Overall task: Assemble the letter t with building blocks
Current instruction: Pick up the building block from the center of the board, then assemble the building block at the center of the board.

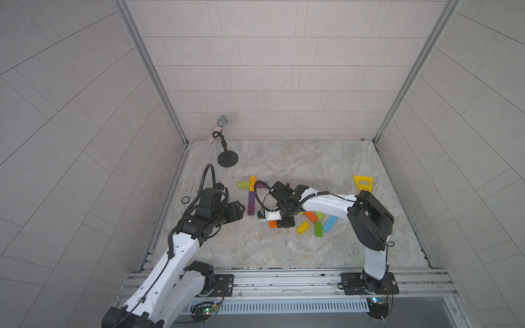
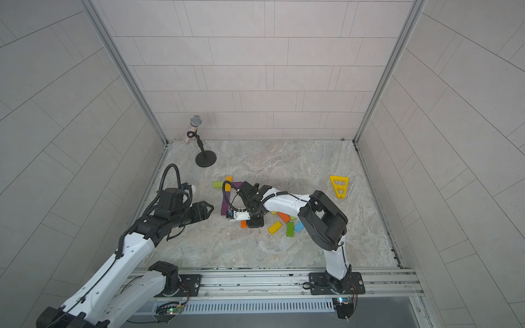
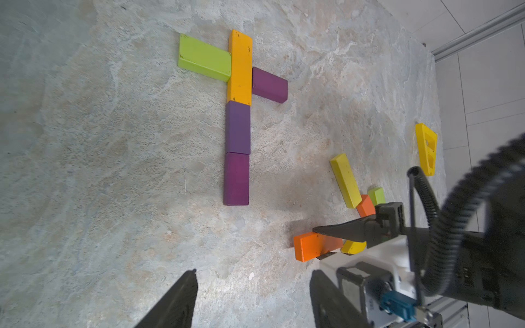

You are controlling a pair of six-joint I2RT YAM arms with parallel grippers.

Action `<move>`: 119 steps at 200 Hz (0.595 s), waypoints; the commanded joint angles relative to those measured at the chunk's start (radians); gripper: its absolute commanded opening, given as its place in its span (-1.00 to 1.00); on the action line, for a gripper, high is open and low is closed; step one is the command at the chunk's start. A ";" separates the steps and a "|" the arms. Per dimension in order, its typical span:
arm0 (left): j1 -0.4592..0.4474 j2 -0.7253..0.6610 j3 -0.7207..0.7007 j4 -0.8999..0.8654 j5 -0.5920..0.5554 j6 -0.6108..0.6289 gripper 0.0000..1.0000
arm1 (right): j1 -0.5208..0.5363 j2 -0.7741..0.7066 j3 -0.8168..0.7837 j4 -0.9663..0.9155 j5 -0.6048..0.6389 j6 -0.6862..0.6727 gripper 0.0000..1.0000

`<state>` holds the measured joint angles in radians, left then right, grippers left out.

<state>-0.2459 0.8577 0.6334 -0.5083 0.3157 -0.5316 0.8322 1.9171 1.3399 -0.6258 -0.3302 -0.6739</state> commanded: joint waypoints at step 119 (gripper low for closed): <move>0.242 0.197 -0.030 0.182 0.113 0.051 0.35 | -0.004 0.162 0.251 -0.071 0.010 0.096 -0.66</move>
<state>-0.0177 1.0477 0.6163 -0.3733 0.3698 -0.4931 0.8303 2.0594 1.5478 -0.6674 -0.3317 -0.6106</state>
